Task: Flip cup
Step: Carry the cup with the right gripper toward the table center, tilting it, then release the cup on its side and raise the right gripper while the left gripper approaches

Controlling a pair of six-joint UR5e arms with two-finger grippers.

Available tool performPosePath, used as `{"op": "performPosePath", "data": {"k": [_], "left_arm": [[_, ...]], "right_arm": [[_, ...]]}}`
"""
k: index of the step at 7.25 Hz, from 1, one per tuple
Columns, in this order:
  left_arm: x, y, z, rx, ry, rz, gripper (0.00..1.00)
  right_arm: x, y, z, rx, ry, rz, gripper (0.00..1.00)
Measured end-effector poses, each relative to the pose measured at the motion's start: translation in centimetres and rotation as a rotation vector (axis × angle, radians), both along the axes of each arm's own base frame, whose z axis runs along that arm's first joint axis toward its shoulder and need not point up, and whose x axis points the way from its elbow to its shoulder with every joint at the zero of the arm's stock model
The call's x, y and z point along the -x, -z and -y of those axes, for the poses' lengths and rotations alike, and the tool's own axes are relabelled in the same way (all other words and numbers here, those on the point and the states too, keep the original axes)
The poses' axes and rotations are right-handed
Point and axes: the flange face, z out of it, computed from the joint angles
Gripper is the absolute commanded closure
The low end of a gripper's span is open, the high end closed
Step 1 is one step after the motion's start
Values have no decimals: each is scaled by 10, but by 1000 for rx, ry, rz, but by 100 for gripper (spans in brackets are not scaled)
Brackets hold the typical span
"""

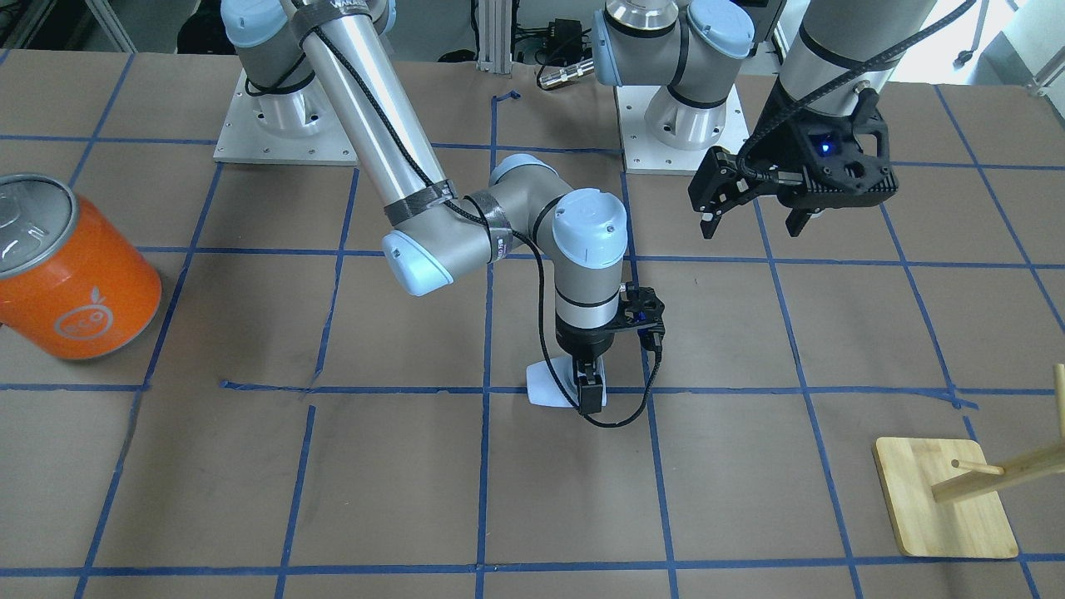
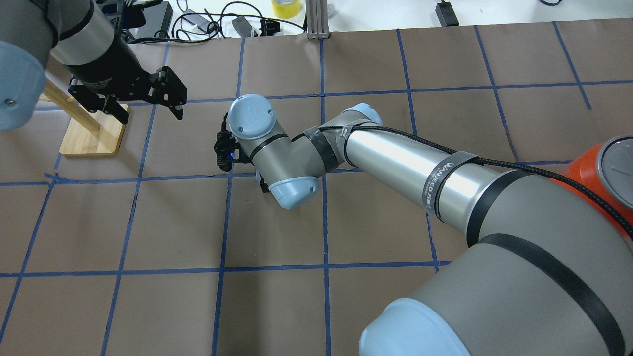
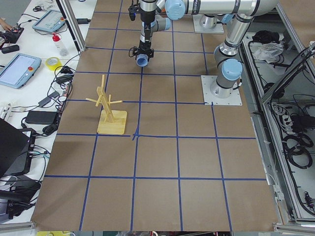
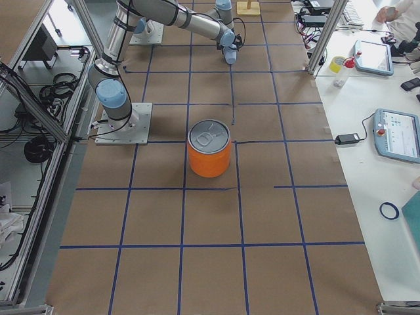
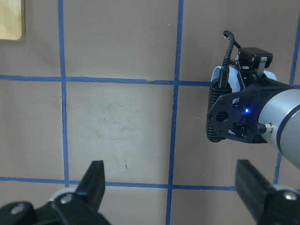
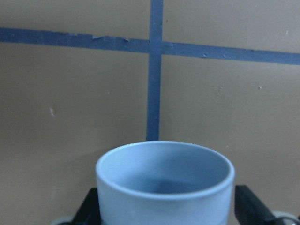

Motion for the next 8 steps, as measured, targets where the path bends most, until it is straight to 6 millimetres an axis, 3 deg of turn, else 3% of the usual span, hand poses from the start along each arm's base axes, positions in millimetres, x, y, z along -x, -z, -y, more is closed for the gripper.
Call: {"op": "performPosePath", "data": {"k": [1, 3, 4, 5, 6, 8], "left_arm": [[-3, 1, 3, 4, -2, -30, 0], [-29, 11, 19, 10, -6, -169, 0], [-48, 28, 26, 2, 30, -262, 0], [-65, 57, 29, -20, 64, -351, 0], [-74, 90, 30, -46, 82, -439, 0], [-75, 139, 35, -72, 82, -552, 0]], "right_arm": [[4, -17, 2, 7, 7, 6, 0], [18, -54, 2, -22, 36, 24, 0], [41, -71, 10, -53, 89, 20, 0], [84, -89, 28, -103, 180, 7, 0], [140, -110, 45, -166, 295, -2, 0], [253, -150, 60, -281, 585, -6, 0]]}}
